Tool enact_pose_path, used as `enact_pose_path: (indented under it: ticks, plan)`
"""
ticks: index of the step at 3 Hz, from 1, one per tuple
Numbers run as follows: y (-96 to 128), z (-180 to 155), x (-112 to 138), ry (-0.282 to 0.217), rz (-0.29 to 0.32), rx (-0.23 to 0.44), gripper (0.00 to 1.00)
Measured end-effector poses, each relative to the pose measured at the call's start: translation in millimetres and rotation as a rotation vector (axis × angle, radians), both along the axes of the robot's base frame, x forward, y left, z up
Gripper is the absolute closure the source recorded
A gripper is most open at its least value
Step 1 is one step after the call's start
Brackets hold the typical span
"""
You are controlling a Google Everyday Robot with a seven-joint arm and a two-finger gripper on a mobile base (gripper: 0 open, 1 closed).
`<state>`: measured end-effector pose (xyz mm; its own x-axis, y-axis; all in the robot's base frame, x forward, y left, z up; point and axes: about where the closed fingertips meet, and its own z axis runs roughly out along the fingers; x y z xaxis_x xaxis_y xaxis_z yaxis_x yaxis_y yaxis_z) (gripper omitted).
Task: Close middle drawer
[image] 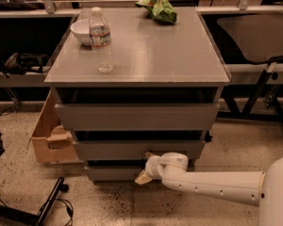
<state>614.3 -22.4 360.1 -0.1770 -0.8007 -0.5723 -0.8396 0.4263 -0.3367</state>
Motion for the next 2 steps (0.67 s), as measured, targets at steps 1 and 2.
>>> enact_pose_path:
  ticks: [1, 2]
  plan:
    - [0, 0, -4, 0.000, 0.000, 0.000, 0.41]
    - [-16, 4, -35, 0.049, 0.022, -0.060, 0.64]
